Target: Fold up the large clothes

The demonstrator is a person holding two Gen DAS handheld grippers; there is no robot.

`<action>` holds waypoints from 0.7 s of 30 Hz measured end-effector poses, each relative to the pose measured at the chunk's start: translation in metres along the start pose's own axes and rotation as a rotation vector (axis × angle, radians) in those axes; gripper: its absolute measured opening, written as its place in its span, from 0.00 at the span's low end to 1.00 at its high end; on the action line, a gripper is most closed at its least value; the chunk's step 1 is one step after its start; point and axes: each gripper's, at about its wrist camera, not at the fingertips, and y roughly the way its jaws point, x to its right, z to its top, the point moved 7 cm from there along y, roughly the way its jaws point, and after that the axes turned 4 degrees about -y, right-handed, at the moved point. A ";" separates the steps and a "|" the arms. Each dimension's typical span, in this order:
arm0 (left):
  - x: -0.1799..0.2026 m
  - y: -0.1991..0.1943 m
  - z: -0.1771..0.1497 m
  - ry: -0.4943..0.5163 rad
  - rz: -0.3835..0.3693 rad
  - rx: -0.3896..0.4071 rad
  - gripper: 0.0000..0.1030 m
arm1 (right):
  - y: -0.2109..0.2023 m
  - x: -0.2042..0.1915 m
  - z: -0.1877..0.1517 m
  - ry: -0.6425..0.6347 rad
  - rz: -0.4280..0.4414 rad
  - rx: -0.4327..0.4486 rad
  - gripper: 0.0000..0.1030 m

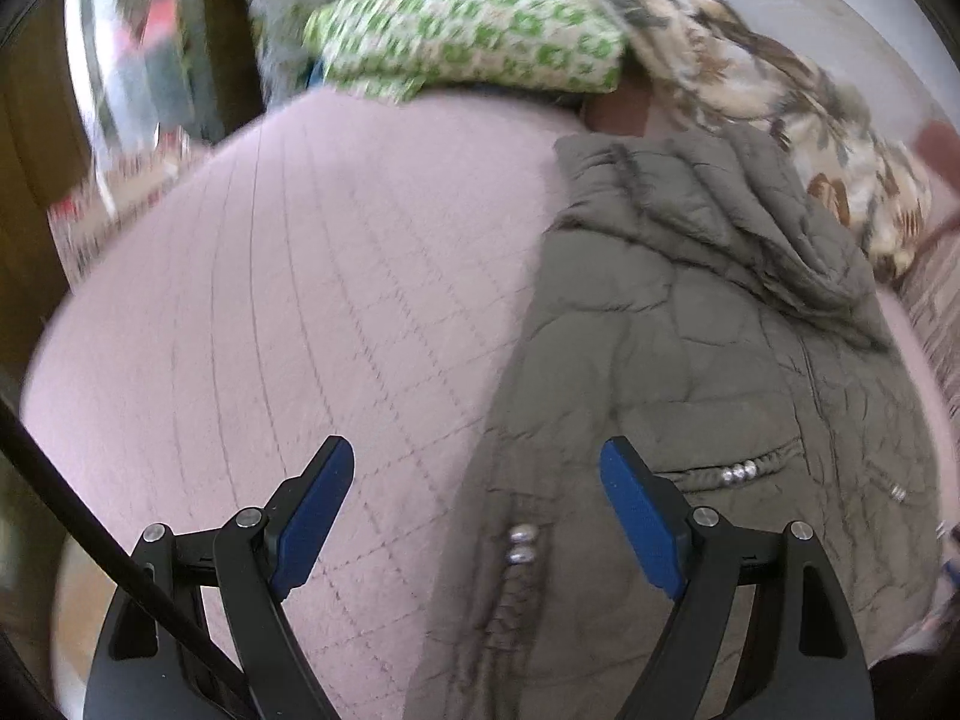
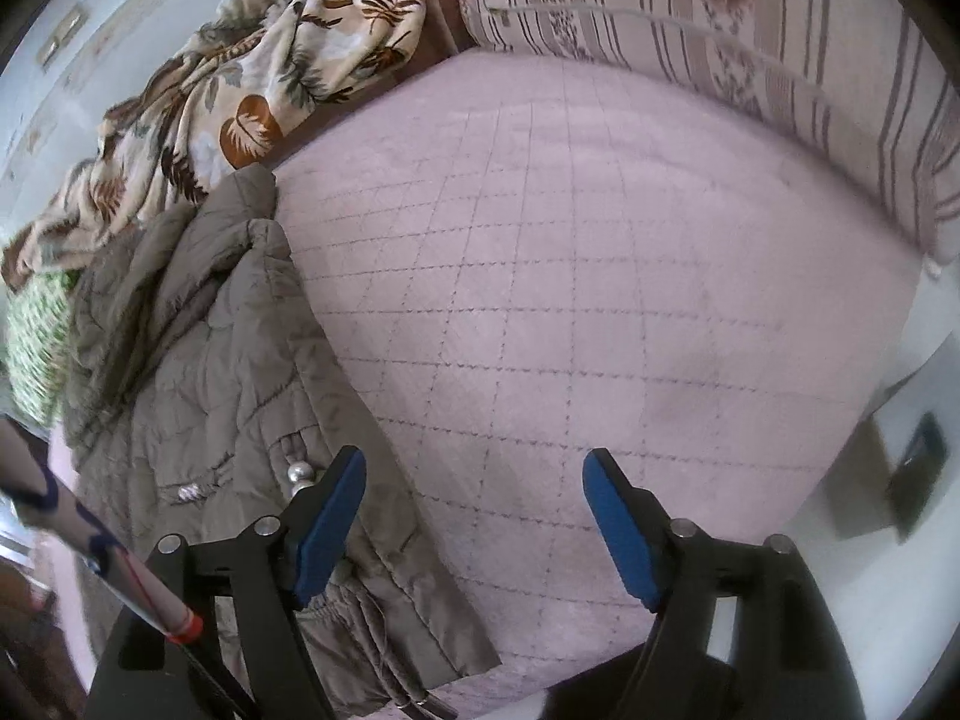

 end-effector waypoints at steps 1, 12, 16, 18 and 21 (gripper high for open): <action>-0.011 0.007 -0.003 -0.048 -0.031 -0.035 0.81 | 0.003 0.000 0.000 0.011 0.024 -0.008 0.81; -0.007 0.037 -0.033 -0.170 -0.398 -0.230 0.81 | 0.035 -0.004 0.001 0.109 0.175 -0.053 0.92; 0.011 0.034 -0.043 -0.157 -0.487 -0.266 0.81 | 0.039 -0.022 -0.004 0.075 0.268 -0.084 0.92; 0.013 0.032 -0.048 -0.164 -0.528 -0.276 0.81 | 0.041 -0.033 -0.011 0.064 0.339 -0.117 0.92; 0.010 0.028 -0.054 -0.201 -0.590 -0.294 0.81 | 0.045 -0.048 -0.024 0.058 0.439 -0.179 0.92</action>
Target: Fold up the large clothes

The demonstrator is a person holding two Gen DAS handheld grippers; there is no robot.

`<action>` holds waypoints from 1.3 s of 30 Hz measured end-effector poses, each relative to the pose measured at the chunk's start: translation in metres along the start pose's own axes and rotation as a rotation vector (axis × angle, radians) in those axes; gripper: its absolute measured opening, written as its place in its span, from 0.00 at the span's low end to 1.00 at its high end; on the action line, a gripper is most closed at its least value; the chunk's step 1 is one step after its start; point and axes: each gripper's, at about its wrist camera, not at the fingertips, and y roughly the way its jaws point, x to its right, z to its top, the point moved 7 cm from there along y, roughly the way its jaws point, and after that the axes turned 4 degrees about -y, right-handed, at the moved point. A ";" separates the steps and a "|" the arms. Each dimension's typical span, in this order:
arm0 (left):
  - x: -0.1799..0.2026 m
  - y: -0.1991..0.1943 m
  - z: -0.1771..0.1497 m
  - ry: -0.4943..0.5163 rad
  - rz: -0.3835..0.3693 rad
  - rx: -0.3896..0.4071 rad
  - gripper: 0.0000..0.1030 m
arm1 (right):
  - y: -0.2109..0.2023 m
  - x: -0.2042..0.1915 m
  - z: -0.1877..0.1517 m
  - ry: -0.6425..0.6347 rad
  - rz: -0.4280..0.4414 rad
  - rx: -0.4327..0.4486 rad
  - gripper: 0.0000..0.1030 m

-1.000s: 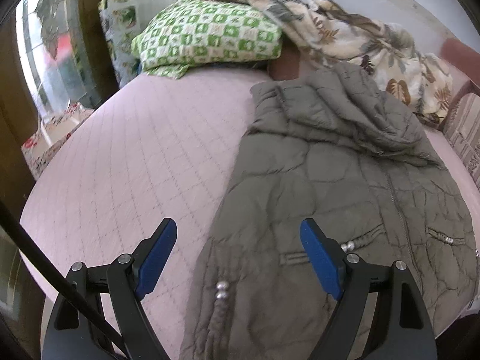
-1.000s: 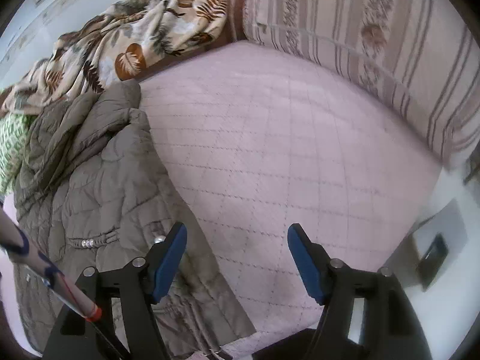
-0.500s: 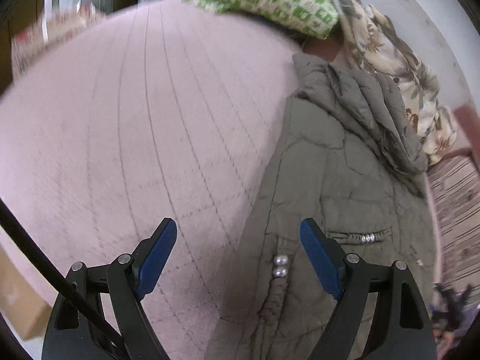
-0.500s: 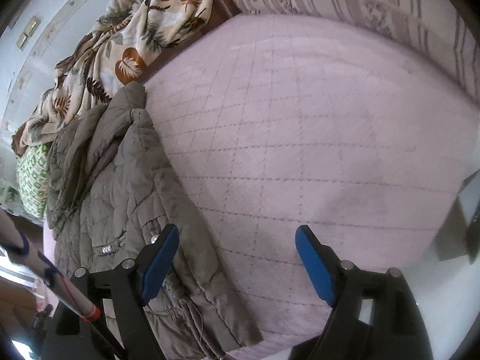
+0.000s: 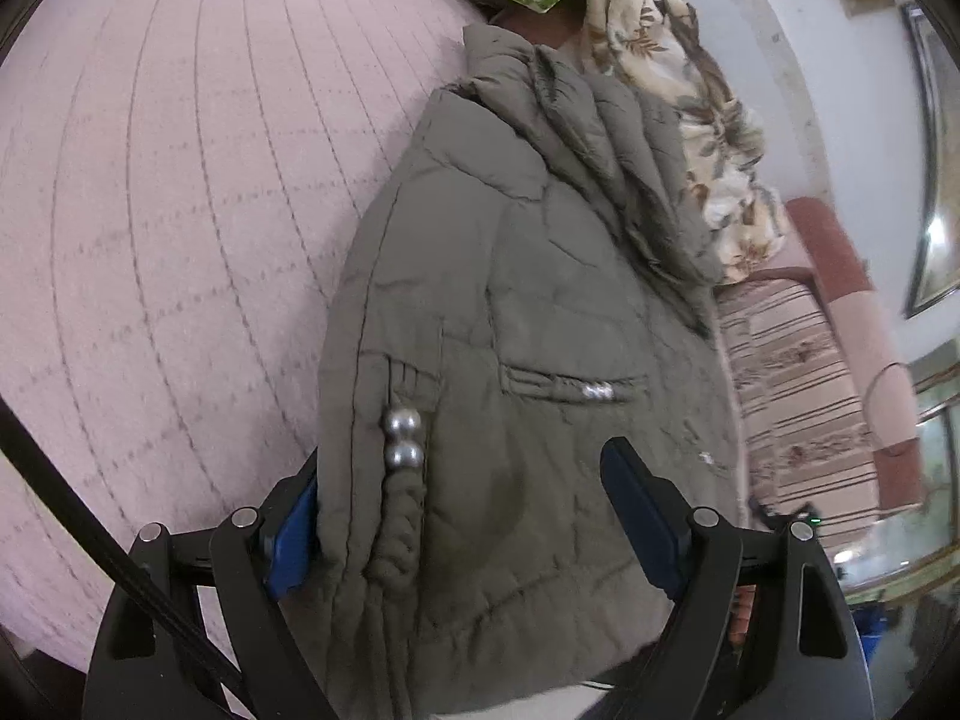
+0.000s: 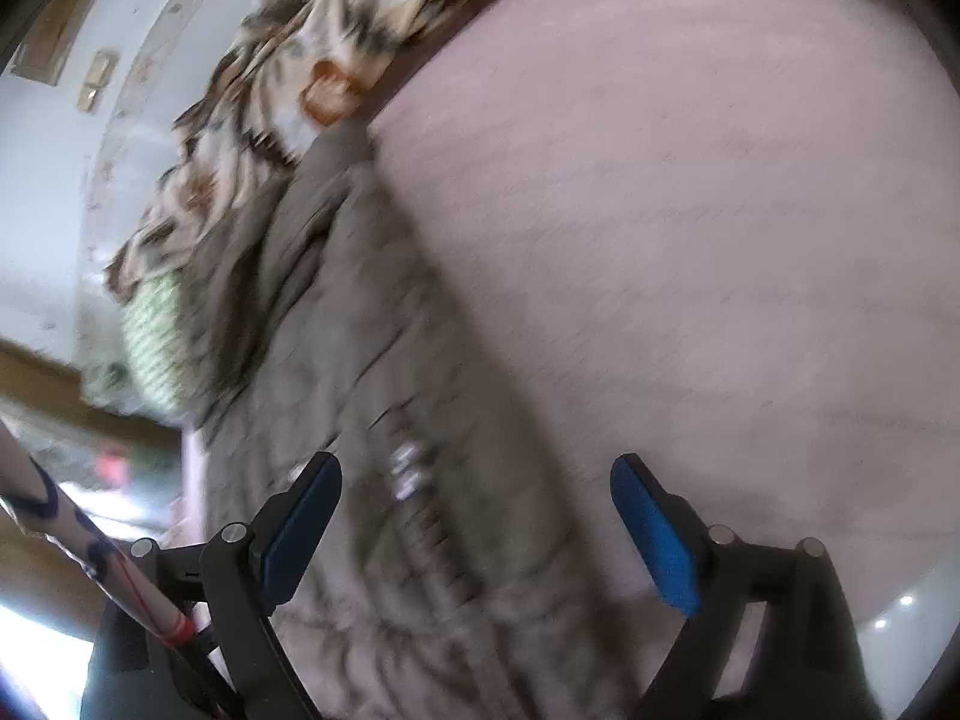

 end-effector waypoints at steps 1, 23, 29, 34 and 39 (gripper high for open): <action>-0.002 -0.002 -0.002 -0.015 -0.018 -0.004 0.81 | 0.003 -0.003 -0.004 0.000 0.018 -0.014 0.92; 0.000 -0.004 -0.019 -0.050 -0.103 -0.032 0.81 | 0.010 -0.022 -0.054 -0.088 0.091 -0.138 0.71; 0.005 0.000 -0.028 -0.011 -0.113 -0.058 0.71 | 0.015 -0.030 -0.063 -0.100 0.126 -0.160 0.59; -0.001 0.008 -0.030 -0.021 0.005 -0.065 0.36 | 0.020 -0.032 -0.067 -0.130 0.067 -0.152 0.53; 0.004 -0.003 -0.031 -0.049 0.061 -0.036 0.26 | 0.013 -0.034 -0.067 -0.149 0.019 -0.100 0.30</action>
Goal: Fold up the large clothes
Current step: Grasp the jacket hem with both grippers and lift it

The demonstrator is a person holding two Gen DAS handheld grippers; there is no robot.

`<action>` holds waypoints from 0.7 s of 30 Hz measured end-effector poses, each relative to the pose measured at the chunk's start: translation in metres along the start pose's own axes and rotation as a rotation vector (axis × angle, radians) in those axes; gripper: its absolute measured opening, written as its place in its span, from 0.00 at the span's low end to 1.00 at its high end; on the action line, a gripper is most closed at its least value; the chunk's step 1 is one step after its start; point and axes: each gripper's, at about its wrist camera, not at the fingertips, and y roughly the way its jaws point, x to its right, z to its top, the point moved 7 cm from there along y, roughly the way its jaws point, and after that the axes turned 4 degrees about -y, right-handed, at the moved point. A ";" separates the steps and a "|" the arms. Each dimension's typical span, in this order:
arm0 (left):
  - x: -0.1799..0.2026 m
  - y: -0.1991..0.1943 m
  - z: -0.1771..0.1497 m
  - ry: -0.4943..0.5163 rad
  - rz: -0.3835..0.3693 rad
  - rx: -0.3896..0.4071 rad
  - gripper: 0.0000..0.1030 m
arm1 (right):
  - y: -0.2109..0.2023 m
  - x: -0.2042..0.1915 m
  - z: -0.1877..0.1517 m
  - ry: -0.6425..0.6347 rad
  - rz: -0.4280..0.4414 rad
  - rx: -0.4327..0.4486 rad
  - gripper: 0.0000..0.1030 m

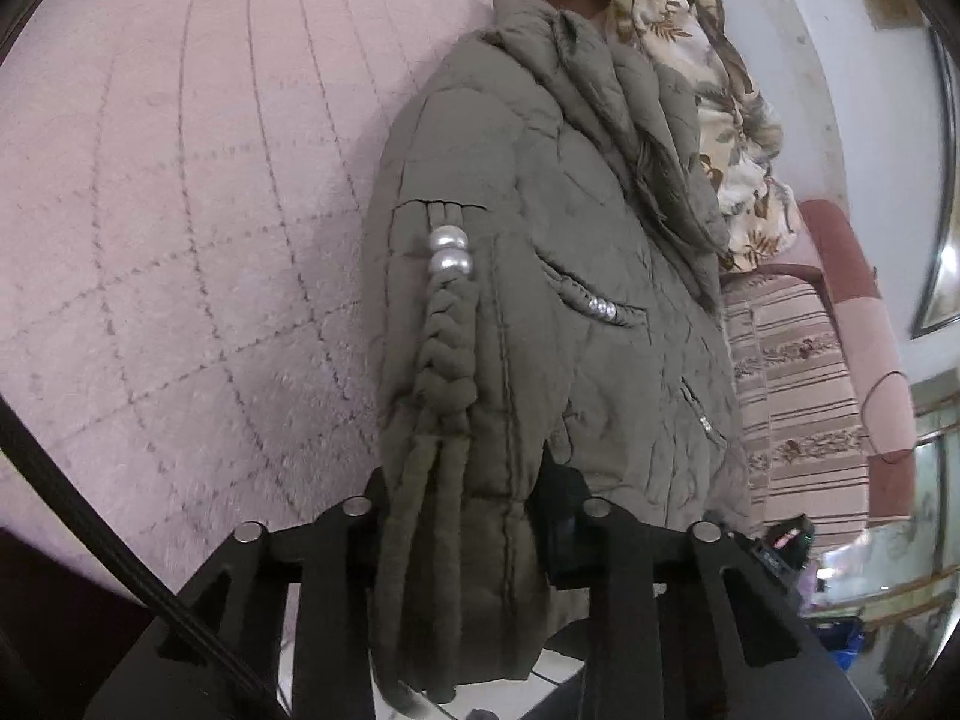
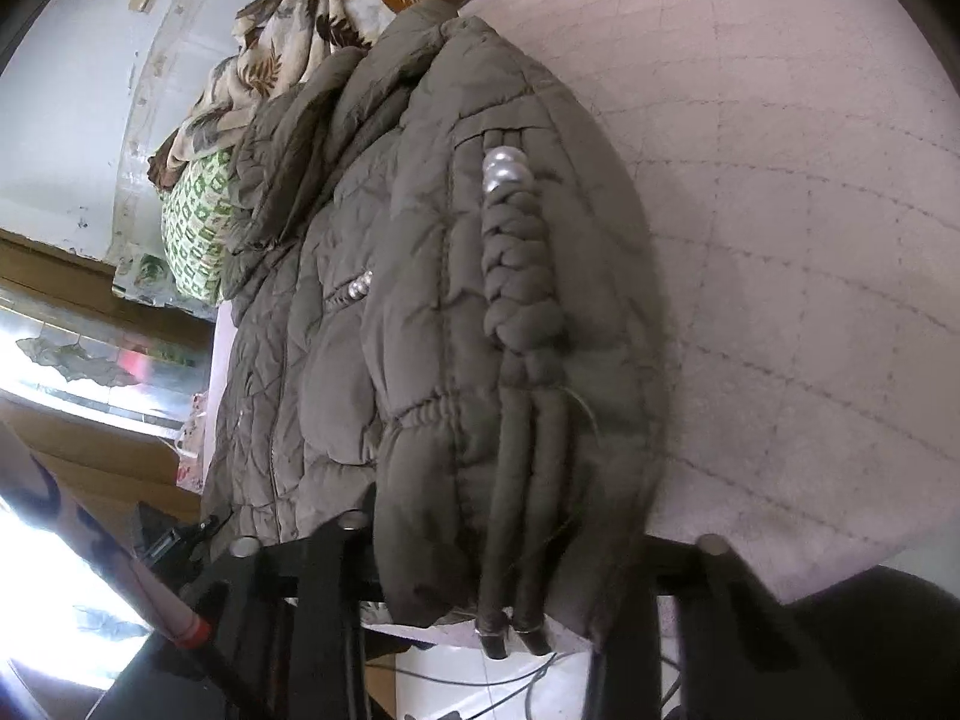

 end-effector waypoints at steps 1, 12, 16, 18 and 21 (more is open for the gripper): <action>0.006 -0.004 -0.001 0.019 0.020 0.018 0.25 | -0.003 -0.003 -0.001 -0.009 -0.005 0.011 0.28; 0.011 -0.054 -0.036 0.114 0.068 0.082 0.19 | -0.038 -0.020 -0.035 -0.077 0.017 0.005 0.23; 0.003 -0.066 -0.048 0.095 0.047 0.088 0.19 | -0.047 -0.023 -0.050 -0.093 0.024 -0.017 0.23; 0.004 -0.069 -0.051 0.093 0.046 0.094 0.18 | -0.054 -0.026 -0.054 -0.097 0.031 -0.020 0.23; 0.015 -0.076 -0.047 0.097 0.045 0.120 0.16 | -0.060 -0.034 -0.052 -0.108 0.036 -0.013 0.23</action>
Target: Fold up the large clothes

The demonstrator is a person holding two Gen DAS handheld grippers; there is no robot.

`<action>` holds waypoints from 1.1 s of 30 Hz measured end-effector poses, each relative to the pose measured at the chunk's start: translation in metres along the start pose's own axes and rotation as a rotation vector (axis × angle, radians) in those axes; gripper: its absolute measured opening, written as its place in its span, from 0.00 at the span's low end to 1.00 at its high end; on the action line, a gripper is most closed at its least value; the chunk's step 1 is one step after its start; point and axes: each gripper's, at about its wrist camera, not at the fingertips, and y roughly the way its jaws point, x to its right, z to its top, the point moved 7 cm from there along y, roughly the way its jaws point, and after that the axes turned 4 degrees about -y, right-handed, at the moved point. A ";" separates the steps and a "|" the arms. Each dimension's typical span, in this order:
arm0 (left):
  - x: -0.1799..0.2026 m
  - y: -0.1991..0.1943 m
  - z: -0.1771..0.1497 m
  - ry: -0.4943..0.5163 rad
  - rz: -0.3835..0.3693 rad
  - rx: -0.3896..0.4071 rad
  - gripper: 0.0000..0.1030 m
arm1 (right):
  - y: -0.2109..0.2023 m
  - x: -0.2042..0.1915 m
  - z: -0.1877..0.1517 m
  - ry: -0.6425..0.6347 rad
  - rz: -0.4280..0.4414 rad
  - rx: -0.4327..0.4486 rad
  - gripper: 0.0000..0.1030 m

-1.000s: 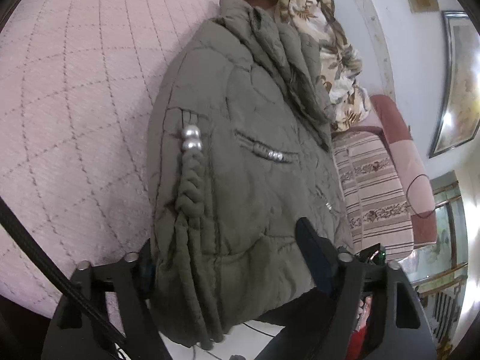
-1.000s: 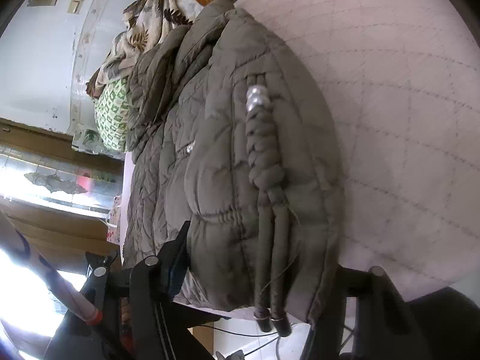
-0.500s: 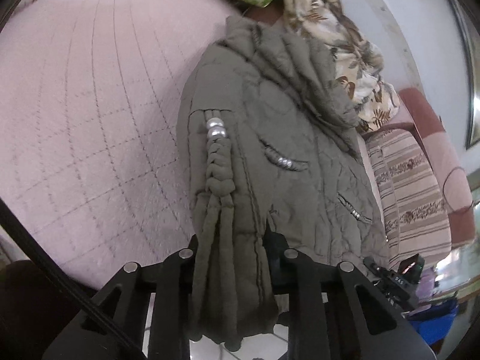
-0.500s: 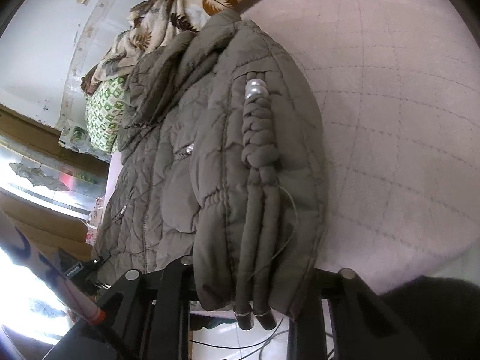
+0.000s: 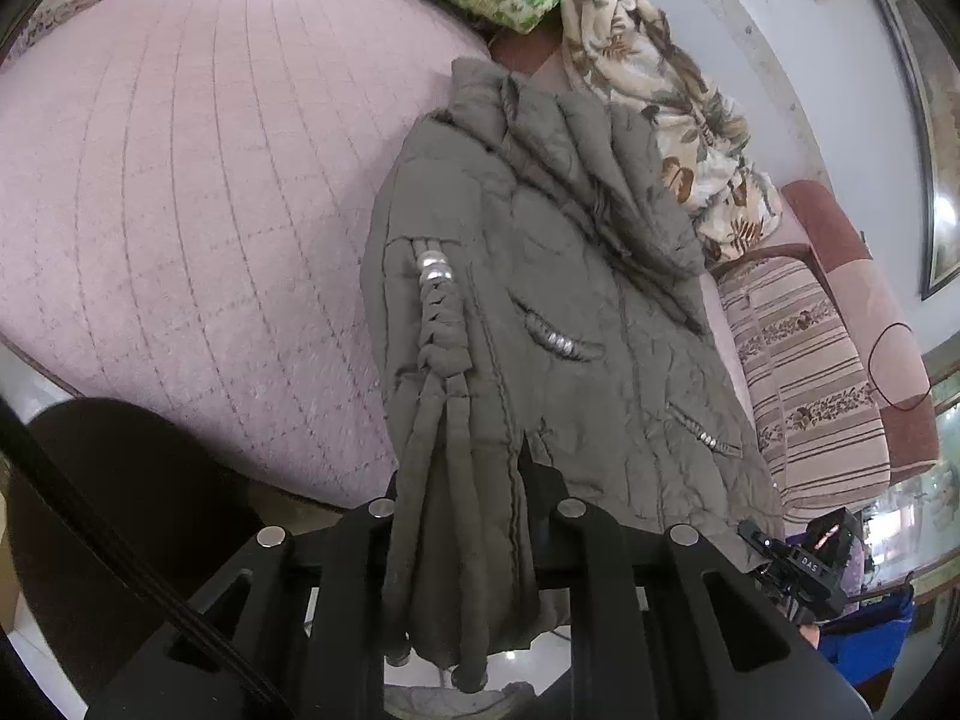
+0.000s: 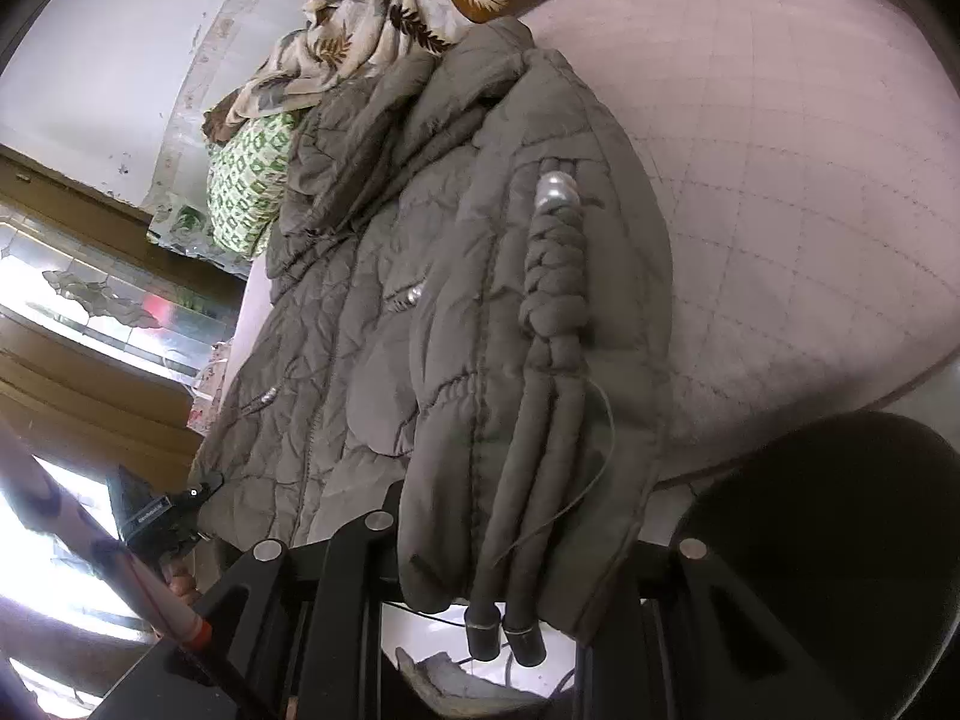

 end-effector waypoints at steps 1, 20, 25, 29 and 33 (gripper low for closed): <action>0.005 -0.005 0.004 0.004 -0.002 0.017 0.16 | -0.003 -0.004 0.003 -0.009 0.000 0.005 0.23; 0.090 -0.047 0.076 0.175 0.041 0.218 0.15 | -0.045 -0.087 0.081 -0.243 -0.053 0.180 0.18; 0.107 -0.053 0.088 0.220 0.061 0.252 0.15 | -0.047 -0.098 0.095 -0.269 -0.066 0.209 0.18; 0.122 -0.052 0.102 0.245 0.079 0.274 0.15 | -0.049 -0.106 0.108 -0.288 -0.079 0.230 0.18; 0.136 -0.048 0.118 0.269 0.100 0.302 0.15 | -0.049 -0.115 0.125 -0.302 -0.094 0.257 0.18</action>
